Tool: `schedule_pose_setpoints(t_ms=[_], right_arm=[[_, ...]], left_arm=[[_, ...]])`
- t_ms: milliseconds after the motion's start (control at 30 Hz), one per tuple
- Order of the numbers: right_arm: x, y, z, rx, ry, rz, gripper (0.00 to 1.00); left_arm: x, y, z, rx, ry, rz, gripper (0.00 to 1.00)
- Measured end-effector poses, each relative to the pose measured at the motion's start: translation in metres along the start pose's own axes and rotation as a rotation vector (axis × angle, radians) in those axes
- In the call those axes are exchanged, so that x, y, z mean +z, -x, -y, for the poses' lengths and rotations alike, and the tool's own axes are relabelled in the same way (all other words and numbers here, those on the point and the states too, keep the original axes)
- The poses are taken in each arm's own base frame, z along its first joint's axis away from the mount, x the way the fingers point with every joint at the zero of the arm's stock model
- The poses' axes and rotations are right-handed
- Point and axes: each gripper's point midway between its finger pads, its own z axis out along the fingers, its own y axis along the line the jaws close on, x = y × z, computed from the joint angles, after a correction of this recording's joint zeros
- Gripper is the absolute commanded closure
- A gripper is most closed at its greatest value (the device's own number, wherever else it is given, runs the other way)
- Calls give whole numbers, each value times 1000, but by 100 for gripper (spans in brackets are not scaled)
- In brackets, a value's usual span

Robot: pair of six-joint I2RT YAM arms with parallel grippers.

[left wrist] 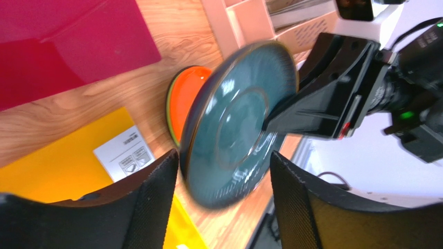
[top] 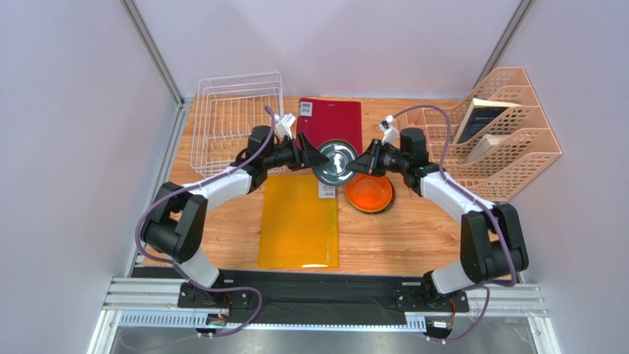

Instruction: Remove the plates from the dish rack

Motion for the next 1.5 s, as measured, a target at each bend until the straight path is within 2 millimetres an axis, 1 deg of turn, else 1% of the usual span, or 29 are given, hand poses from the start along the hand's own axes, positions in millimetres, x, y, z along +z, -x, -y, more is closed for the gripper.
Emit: schedule_pose_setpoints(t_ms=[67, 167, 267, 333, 367, 400, 467, 500, 600, 733, 767, 800, 967, 1033, 1067, 1133, 1167, 1333, 1367, 1433, 1467, 1500], right_arm=[[-13, 2, 16, 16, -75, 32, 100], [-39, 9, 41, 39, -210, 89, 100], [-62, 12, 56, 49, -319, 130, 100], [-72, 9, 62, 50, -373, 133, 100], [-74, 7, 63, 50, -385, 130, 100], [-76, 4, 65, 54, -404, 126, 100], [-80, -5, 71, 69, -435, 108, 100], [-81, -11, 76, 80, -453, 95, 100], [-84, -28, 87, 109, -496, 57, 100], [-86, -39, 94, 131, -523, 27, 100], [-86, -40, 96, 134, -525, 22, 100], [-85, -40, 97, 137, -527, 17, 100], [-77, -48, 112, 166, -545, -20, 100], [-72, -49, 115, 179, -532, -31, 99], [-71, -47, 116, 178, -531, -28, 96], [-68, -44, 117, 176, -527, -26, 93], [-67, -42, 117, 176, -524, -25, 87], [-64, -38, 118, 178, -522, -29, 72], [-64, -38, 120, 180, -531, -29, 65], [-65, -39, 124, 186, -550, -35, 60], [-66, -41, 126, 191, -562, -41, 55], [-66, -43, 128, 196, -573, -47, 53]], left_arm=[[0, -3, -5, 29, 29, -7, 27], [-4, -2, -19, 75, 112, -2, 25], [-17, 10, -30, 148, 226, 45, 24], [-30, 21, -34, 209, 303, 88, 23], [-36, 27, -34, 235, 329, 109, 19], [-43, 34, -33, 269, 361, 135, 18], [-57, 47, -31, 330, 413, 183, 18], [-63, 52, -30, 359, 437, 202, 16], [-75, 60, -34, 412, 501, 224, 14], [-85, 60, -47, 436, 580, 213, 12], [-86, 60, -48, 439, 591, 212, 10], [-88, 59, -50, 442, 602, 212, 3], [-98, 59, -49, 452, 627, 221, 2], [-102, 60, -48, 457, 633, 229, 2], [-104, 61, -47, 460, 635, 233, 2], [-107, 62, -45, 469, 639, 240, 0], [-108, 63, -44, 473, 641, 243, 0], [-113, 65, -44, 482, 657, 255, 0], [-114, 64, -45, 483, 662, 254, 0], [-115, 63, -47, 482, 670, 252, 0], [-115, 62, -48, 481, 674, 250, 0], [-115, 62, -48, 481, 675, 249, 0]])
